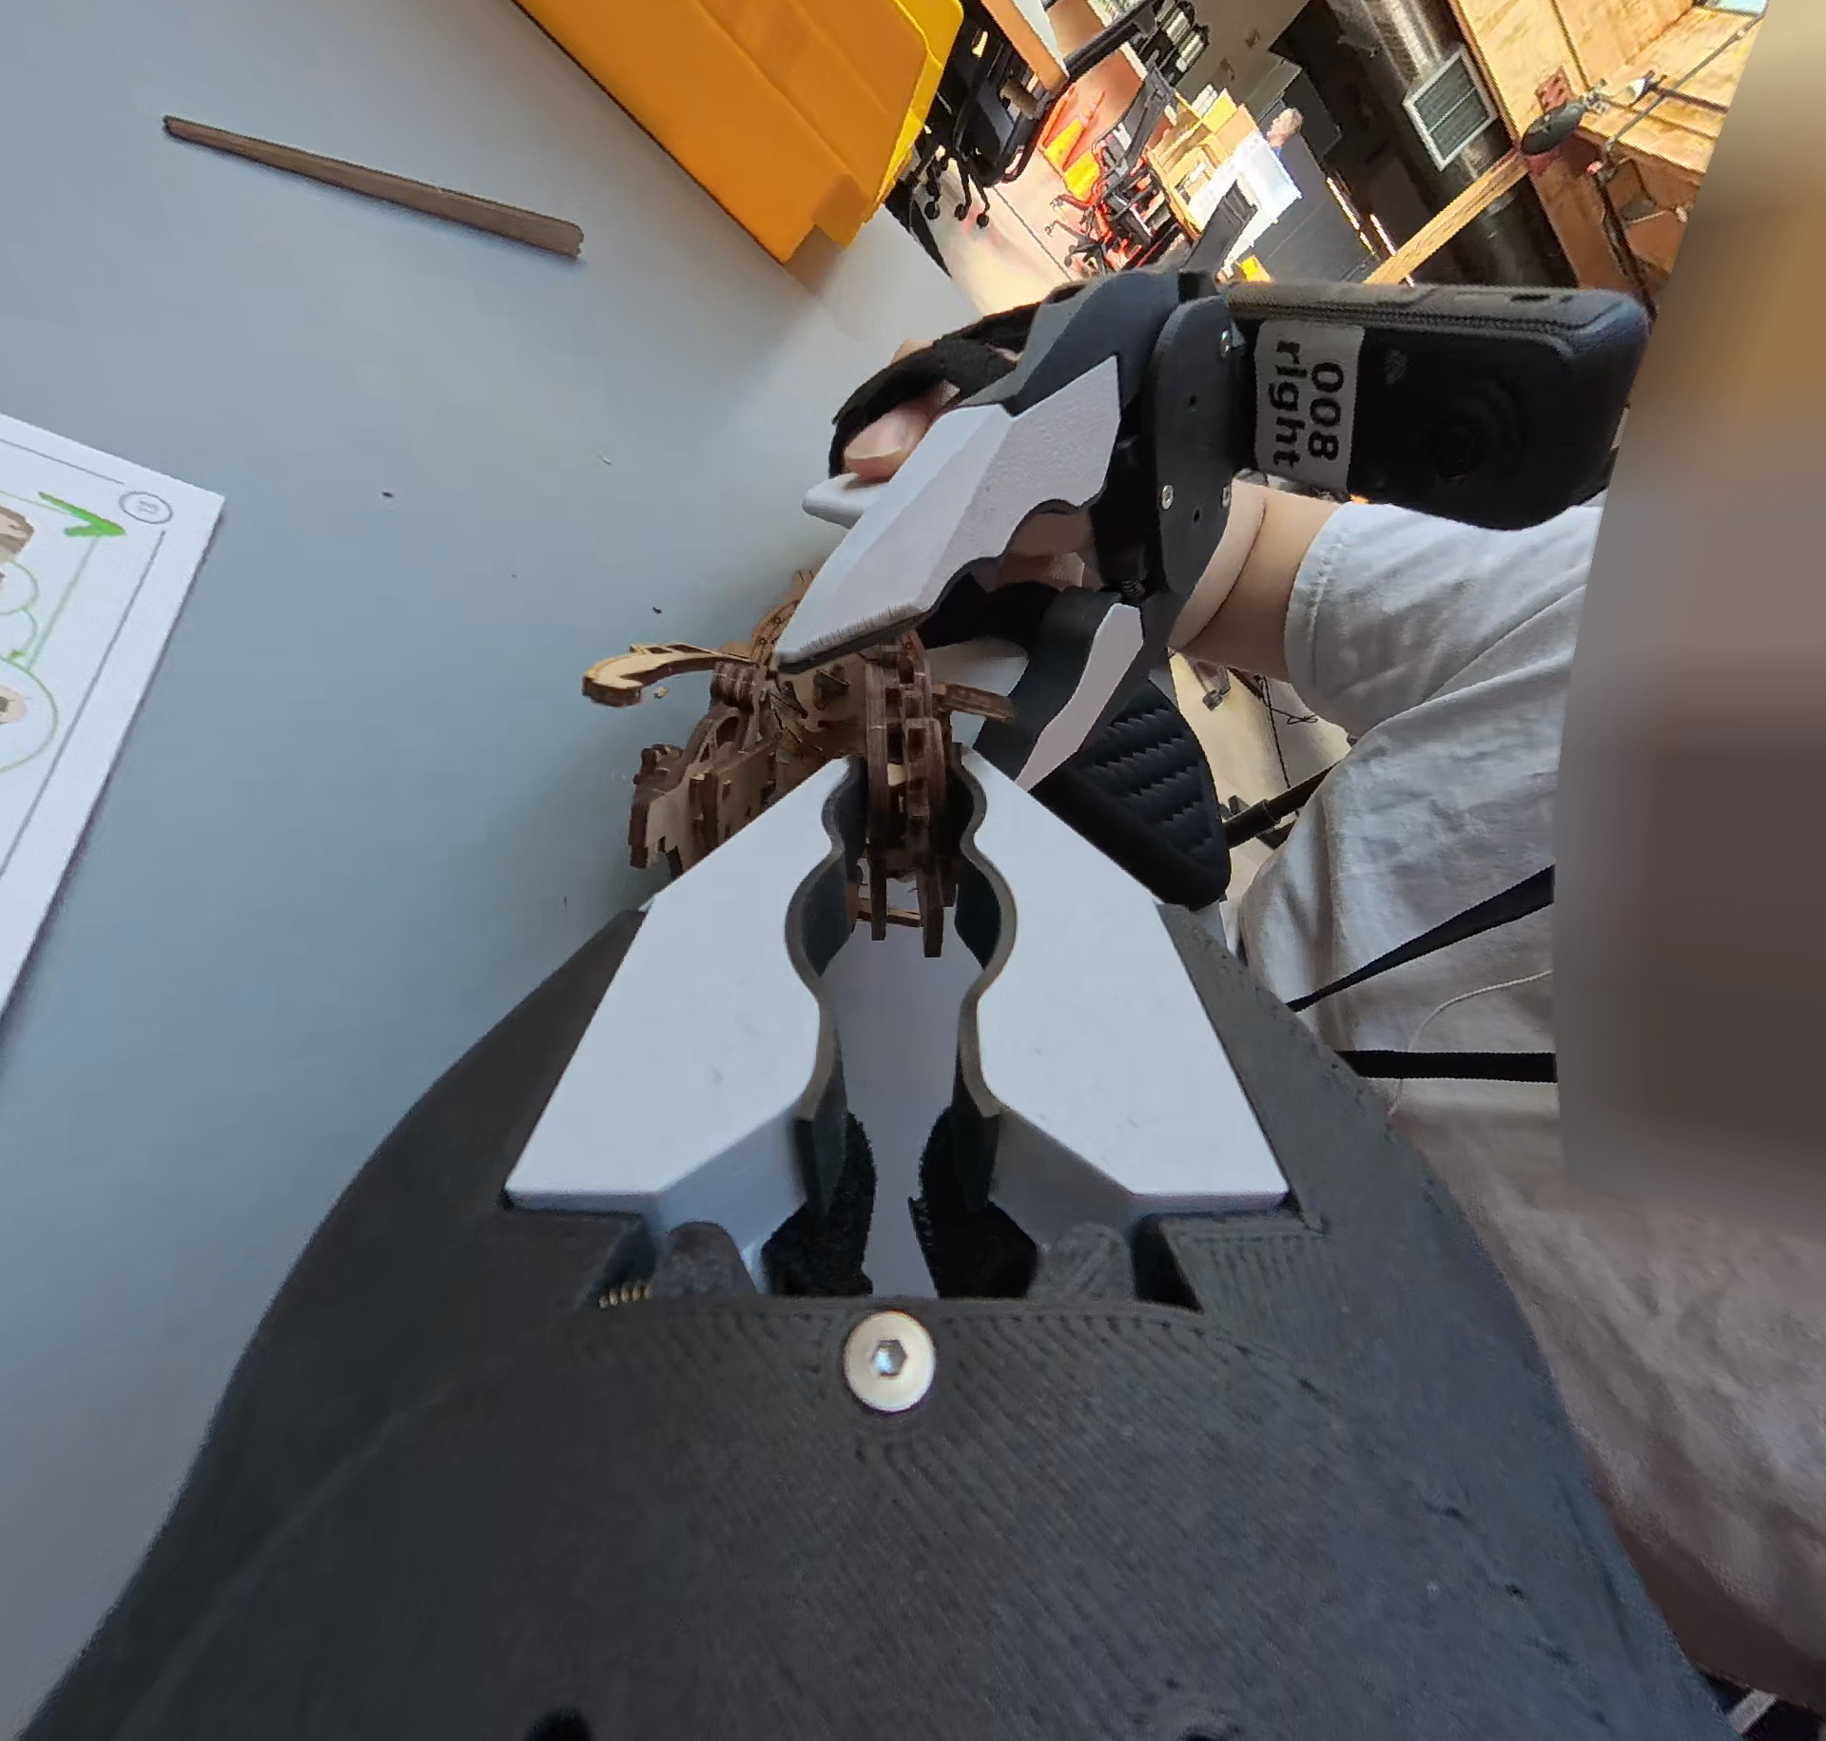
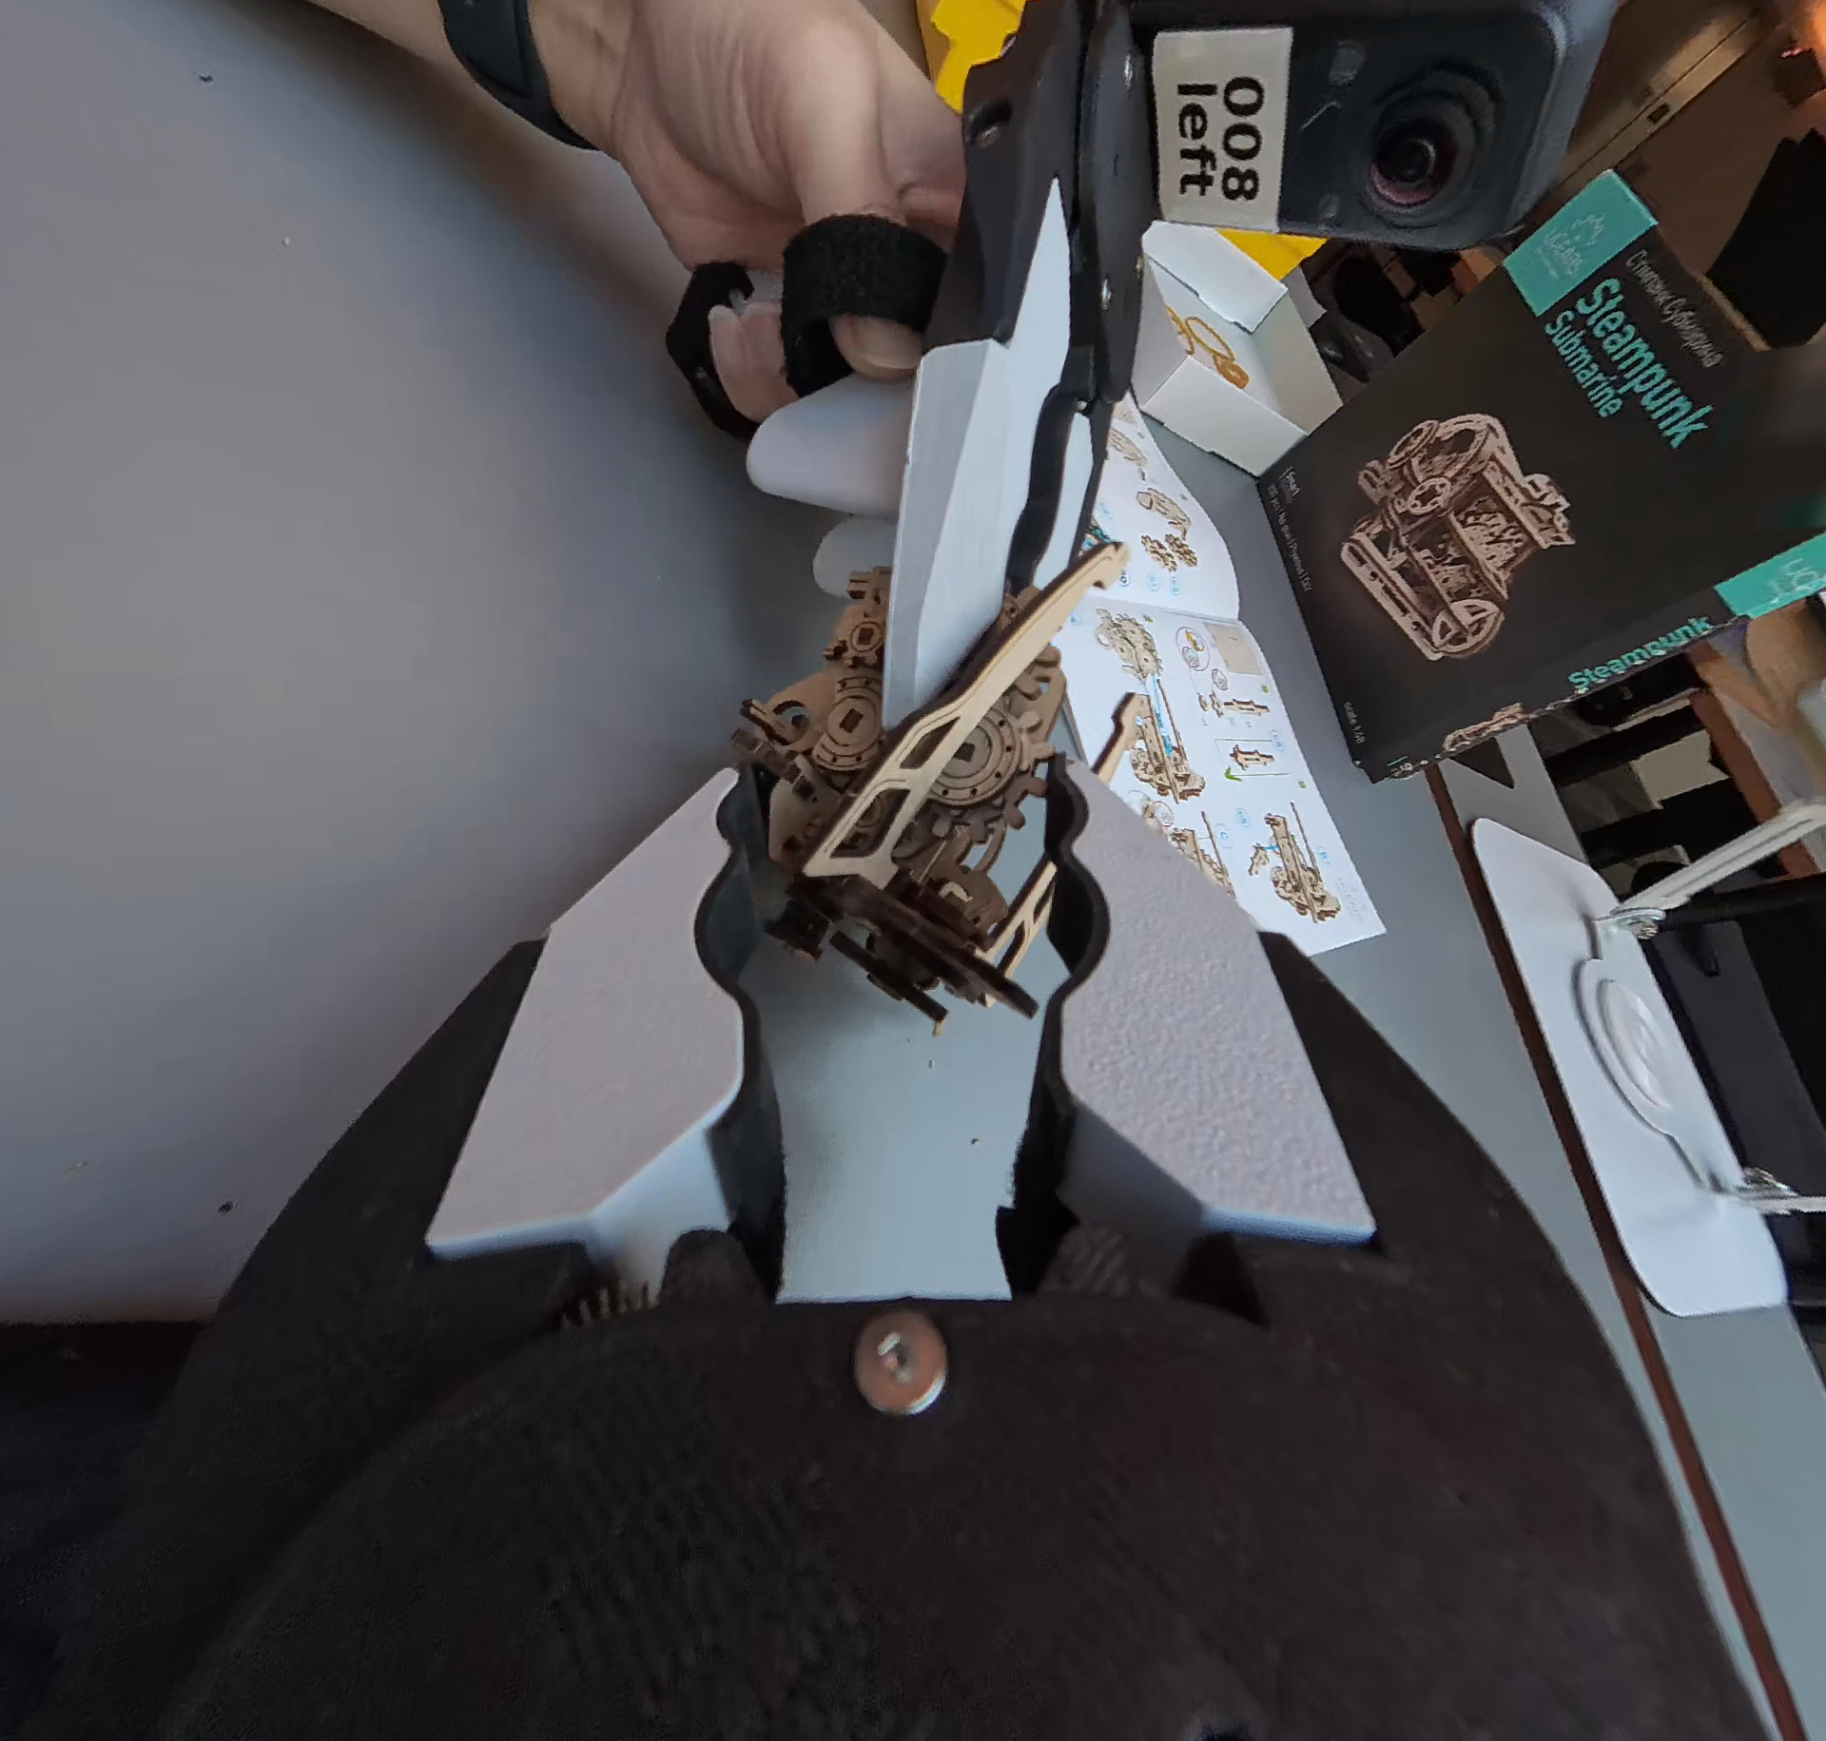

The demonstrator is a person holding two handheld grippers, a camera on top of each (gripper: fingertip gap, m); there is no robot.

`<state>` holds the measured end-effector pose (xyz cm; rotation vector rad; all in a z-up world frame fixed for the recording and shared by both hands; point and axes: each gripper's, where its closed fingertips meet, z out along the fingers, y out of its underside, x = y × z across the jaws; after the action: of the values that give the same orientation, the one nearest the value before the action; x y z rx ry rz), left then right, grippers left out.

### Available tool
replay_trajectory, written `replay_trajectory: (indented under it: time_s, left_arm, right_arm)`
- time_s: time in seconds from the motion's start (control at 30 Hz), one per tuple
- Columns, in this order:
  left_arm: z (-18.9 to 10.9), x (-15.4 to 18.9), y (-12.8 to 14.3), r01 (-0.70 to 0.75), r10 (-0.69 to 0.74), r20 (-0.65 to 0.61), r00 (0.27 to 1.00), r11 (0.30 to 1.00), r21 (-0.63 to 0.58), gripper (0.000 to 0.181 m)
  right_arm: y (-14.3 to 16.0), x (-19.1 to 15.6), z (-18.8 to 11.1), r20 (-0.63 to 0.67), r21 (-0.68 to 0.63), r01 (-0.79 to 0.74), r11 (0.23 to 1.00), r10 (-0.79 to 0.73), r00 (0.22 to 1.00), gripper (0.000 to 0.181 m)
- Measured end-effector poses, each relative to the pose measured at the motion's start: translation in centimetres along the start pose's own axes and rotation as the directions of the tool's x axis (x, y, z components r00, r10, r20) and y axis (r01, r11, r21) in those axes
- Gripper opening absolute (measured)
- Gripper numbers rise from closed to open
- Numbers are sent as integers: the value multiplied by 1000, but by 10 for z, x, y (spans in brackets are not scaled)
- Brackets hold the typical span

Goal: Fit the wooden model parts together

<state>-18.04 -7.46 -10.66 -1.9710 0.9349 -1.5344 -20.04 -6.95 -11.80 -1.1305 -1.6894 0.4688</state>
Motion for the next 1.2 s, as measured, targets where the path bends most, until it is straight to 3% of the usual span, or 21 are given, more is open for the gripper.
replay_trajectory:
  time_s: [0.07,0.47,1.2]
  left_arm:
    - [-2,-5,-1,16,-16,17,1000,1000,9,14]
    - [-2,-6,-4,-44,43,76,996,999,11,14]
    - [-5,-5,-2,-39,40,68,997,999,-13,14]
  right_arm:
    - [6,4,0,-60,-35,44,998,-46,997,55]
    - [6,10,-4,-134,-95,125,988,-137,981,47]
    - [5,8,-1,-106,-62,135,989,-141,984,48]
